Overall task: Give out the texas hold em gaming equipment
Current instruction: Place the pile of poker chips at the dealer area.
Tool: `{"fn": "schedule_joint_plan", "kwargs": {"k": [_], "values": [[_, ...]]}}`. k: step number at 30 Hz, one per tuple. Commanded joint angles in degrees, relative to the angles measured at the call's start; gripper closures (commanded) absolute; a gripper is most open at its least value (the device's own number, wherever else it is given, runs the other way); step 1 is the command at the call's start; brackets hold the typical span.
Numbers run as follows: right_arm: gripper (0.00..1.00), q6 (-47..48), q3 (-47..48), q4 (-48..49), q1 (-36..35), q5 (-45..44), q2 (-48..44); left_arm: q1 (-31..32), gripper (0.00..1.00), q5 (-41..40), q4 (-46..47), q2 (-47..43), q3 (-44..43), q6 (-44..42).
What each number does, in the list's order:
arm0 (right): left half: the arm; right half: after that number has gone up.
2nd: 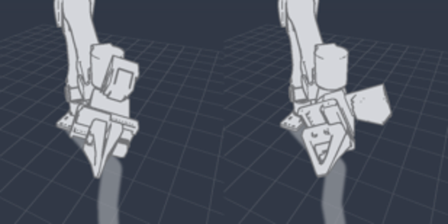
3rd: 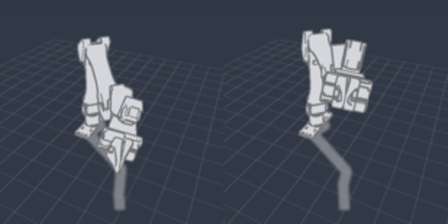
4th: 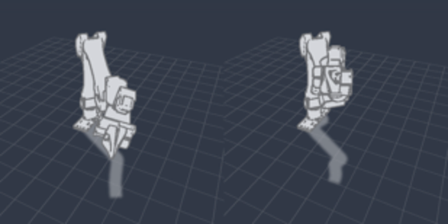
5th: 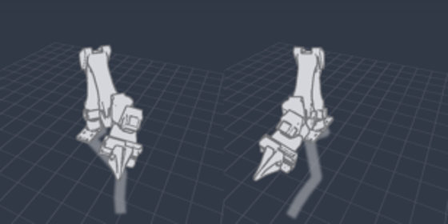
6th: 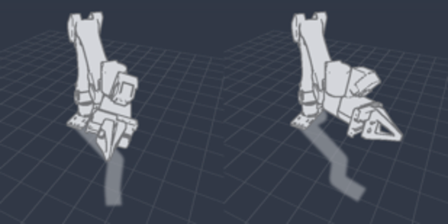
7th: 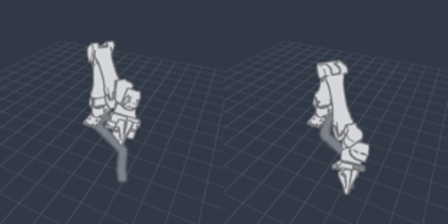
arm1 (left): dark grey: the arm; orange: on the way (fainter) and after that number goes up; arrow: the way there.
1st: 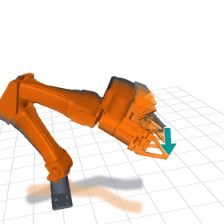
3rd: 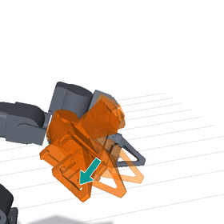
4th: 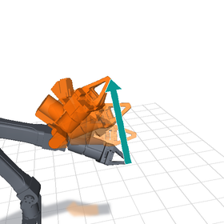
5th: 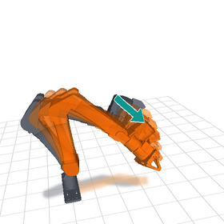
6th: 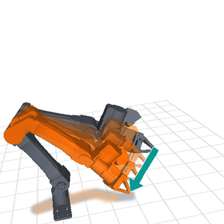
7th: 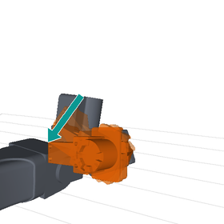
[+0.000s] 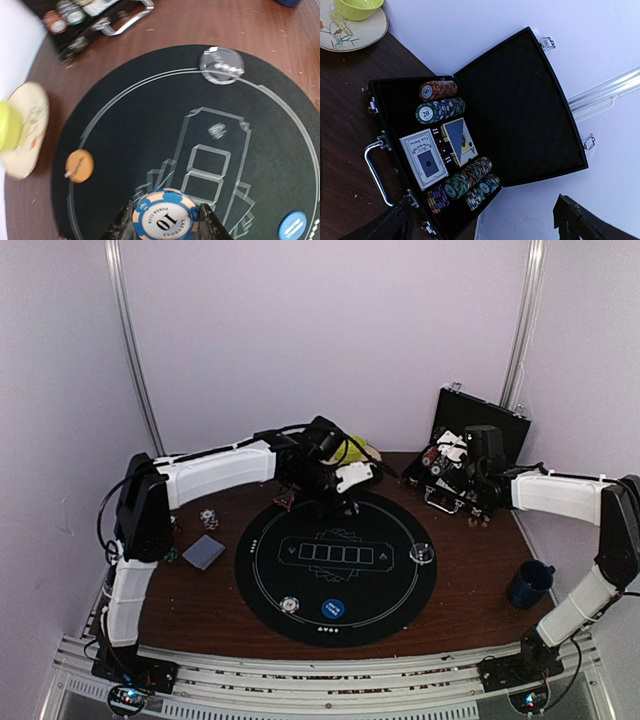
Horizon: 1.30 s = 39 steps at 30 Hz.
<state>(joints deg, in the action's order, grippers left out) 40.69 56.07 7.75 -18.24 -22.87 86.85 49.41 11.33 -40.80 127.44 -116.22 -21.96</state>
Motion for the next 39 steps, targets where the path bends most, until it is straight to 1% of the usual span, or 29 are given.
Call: {"fn": "schedule_joint_plan", "kwargs": {"k": [1,5,18,21,28,39], "values": [[0.00,-1.4,0.3,1.5,1.9,-0.1,-2.0,5.3,0.73,1.1,-2.4,4.8,-6.6,0.8],[0.00,-1.5,0.1,2.4,2.8,-0.9,-2.1,8.5,0.73,2.4,-0.6,8.2,-9.4,2.6],[0.00,-2.1,0.1,2.4,2.9,-0.4,-2.1,12.2,0.73,6.2,8.1,15.2,-14.4,8.0],[0.00,-2.2,0.1,2.2,2.9,-0.1,-2.0,12.8,0.72,7.5,8.3,18.2,-17.7,8.6],[0.00,-2.4,0.0,2.0,2.9,0.5,-2.0,13.5,0.73,7.1,8.7,23.8,-23.2,9.8],[0.00,-2.4,-0.2,2.0,2.9,1.0,-2.2,14.7,0.73,6.3,8.8,27.3,-25.0,10.5]]}}
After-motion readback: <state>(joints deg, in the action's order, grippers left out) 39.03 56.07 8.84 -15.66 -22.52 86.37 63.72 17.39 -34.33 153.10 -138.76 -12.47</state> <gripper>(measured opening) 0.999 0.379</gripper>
